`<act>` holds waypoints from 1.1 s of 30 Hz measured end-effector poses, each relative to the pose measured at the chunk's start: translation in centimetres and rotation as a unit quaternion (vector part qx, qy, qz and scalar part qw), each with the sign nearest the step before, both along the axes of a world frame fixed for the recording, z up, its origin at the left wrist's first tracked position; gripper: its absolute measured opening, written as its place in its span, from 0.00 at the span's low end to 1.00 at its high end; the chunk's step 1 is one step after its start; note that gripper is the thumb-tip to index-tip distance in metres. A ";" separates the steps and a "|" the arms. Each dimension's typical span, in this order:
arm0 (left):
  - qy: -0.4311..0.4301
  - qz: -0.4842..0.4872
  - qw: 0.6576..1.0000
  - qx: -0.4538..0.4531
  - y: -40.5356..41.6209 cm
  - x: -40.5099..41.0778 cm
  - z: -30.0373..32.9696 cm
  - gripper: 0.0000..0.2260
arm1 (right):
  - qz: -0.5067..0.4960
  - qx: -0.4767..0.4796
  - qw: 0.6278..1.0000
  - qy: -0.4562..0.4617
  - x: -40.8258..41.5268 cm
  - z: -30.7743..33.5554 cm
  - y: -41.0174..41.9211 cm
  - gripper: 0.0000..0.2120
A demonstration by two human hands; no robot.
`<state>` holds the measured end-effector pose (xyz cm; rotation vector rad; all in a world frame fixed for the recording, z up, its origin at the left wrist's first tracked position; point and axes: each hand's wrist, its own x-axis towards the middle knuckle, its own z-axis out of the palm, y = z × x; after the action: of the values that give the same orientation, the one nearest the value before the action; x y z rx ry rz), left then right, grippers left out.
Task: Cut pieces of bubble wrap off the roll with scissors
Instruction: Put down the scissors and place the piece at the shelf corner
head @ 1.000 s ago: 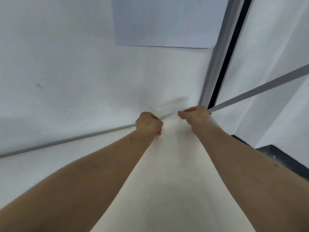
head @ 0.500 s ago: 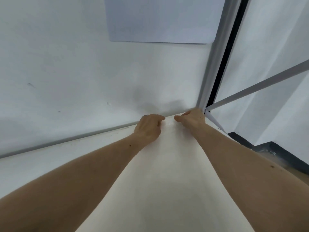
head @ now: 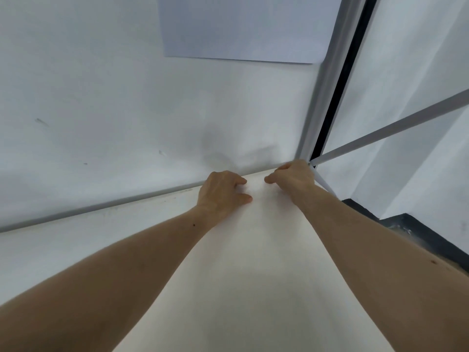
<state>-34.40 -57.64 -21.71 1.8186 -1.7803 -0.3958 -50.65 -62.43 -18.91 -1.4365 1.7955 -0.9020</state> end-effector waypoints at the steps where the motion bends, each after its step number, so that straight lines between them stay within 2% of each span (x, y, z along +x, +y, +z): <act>1: 0.000 -0.003 1.000 -0.001 0.0 0.0 0.0 0.21 | 0.004 0.008 1.000 0.017 0.0 -0.1 0.0 0.08; 5: -0.006 -0.013 1.000 -0.002 0.1 0.0 0.1 0.19 | 0.038 0.005 0.999 0.037 -0.3 -0.5 -0.2 0.12; 8: -0.014 -0.013 1.000 -0.001 0.0 0.0 0.2 0.19 | 0.114 0.002 0.991 0.072 -0.7 -0.8 -0.7 0.18; 10: -0.008 -0.016 1.000 0.001 0.0 0.1 0.2 0.19 | 0.168 -0.017 0.978 0.125 -1.1 -0.6 -0.8 0.20; 14: -0.006 -0.023 1.000 0.003 0.1 0.2 0.2 0.19 | 0.314 -0.065 0.930 0.181 -2.7 -0.3 -0.5 0.31; 16: -0.010 -0.030 1.000 0.002 0.0 0.2 0.2 0.19 | 0.336 -0.090 0.915 0.205 -3.3 -0.8 -0.8 0.25; 20: -0.038 -0.050 0.998 -0.006 -0.2 0.1 0.4 0.18 | 0.298 -0.143 0.921 0.205 -3.5 -1.9 -1.8 0.14; 25: -0.092 -0.062 0.993 -0.025 -0.3 0.3 0.5 0.11 | 0.342 -0.159 0.892 0.249 -3.7 -2.4 -2.3 0.19; 30: -0.095 -0.081 0.990 -0.067 -0.4 1.0 -0.3 0.09 | 0.338 -0.230 0.875 0.260 -3.7 -3.0 -2.2 0.13; 33: -0.098 -0.065 0.989 -0.085 -0.3 1.5 -0.4 0.09 | 0.318 -0.247 0.881 0.250 -3.5 -3.2 -2.2 0.08</act>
<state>-32.85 -57.98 -22.08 1.6759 -2.0073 -0.1130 -54.15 -64.60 -22.07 -2.5809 1.2669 -0.6873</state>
